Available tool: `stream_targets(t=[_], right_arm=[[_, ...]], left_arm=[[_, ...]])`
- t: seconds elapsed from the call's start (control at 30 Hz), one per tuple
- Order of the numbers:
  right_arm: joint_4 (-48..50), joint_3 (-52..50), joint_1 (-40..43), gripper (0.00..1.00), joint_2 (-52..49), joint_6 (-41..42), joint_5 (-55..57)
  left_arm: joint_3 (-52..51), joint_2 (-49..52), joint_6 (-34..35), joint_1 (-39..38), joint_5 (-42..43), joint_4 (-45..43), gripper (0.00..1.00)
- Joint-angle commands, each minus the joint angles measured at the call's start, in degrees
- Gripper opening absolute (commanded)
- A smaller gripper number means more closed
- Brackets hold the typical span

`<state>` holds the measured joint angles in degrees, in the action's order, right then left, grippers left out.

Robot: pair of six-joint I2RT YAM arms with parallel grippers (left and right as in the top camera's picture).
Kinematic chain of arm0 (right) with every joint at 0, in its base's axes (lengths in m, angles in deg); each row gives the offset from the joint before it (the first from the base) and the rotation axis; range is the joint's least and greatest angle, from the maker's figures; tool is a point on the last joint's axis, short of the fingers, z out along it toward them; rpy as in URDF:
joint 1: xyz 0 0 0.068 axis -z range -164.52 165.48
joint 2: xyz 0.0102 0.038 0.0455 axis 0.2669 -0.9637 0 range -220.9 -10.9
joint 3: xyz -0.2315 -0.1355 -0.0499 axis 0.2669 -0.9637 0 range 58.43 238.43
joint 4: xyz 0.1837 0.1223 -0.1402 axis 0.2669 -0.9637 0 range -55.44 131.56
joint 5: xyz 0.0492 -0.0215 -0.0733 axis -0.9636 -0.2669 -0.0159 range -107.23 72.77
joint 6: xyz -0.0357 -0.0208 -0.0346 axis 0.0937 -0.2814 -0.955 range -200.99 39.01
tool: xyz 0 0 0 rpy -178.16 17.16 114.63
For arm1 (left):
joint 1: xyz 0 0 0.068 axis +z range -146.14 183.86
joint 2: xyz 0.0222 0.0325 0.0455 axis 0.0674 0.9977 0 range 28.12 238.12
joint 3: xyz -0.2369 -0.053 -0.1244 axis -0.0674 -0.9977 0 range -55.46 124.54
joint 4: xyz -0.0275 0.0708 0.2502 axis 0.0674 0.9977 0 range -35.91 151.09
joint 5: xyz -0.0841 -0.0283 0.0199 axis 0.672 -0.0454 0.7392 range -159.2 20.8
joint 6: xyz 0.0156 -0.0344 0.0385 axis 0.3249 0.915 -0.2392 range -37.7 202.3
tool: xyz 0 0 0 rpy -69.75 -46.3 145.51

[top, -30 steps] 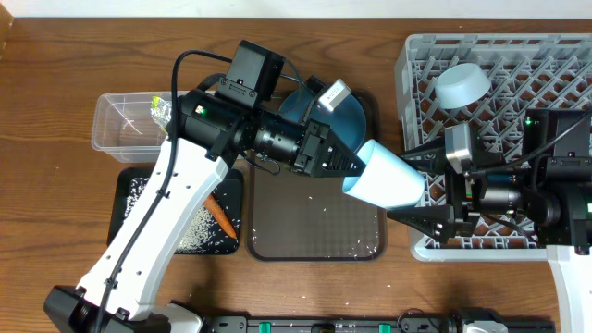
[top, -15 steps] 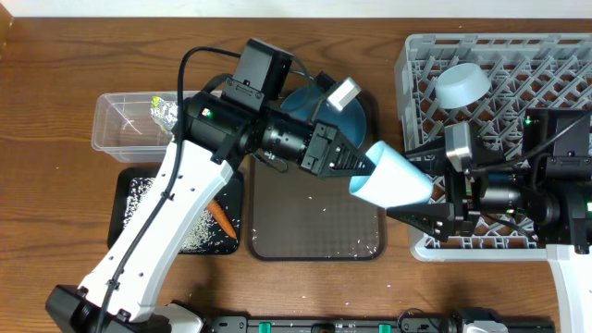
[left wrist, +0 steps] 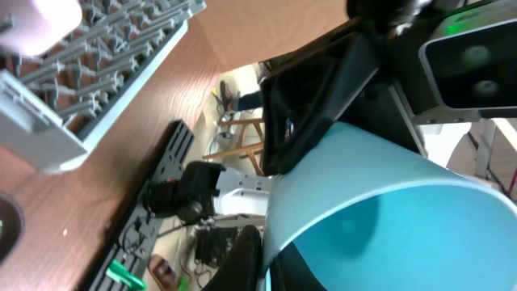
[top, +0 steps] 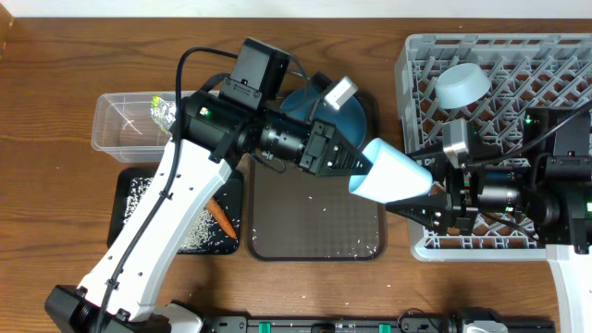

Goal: Sort waste into correct bins and load items into the dishwasher rack
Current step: 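Lift the light-blue cup and carry it right to the right gripper, then take the light-blue cup with the right gripper and release the left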

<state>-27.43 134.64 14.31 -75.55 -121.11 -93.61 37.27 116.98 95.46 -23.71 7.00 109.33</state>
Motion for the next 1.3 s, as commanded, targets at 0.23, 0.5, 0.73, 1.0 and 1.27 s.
stream_targets(t=[0.23,0.5,0.73,1.0,1.27], right_arm=[[9.7,0.7,1.6,0.5,0.1,13.0,-1.5],[9.8,0.7,1.6,0.45,0.2,22.0,7.5],[5.5,0.7,1.6,0.4,0.4,29.5,20.3],[-4.7,0.7,1.6,0.38,1.0,40.6,48.3],[-12.0,0.7,1.6,0.38,1.3,48.5,68.7]], left_arm=[[0.3,0.2,-2.3,-1.2,-15.7,9.9,0.11],[0.3,0.2,-1.9,-1.1,-28.5,9.7,0.23],[0.3,0.2,-1.7,-0.4,-40.7,9.0,0.34],[0.3,0.2,-1.8,-0.4,-50.2,9.0,0.83],[0.3,0.2,-1.8,-0.4,-50.2,9.0,0.9]])
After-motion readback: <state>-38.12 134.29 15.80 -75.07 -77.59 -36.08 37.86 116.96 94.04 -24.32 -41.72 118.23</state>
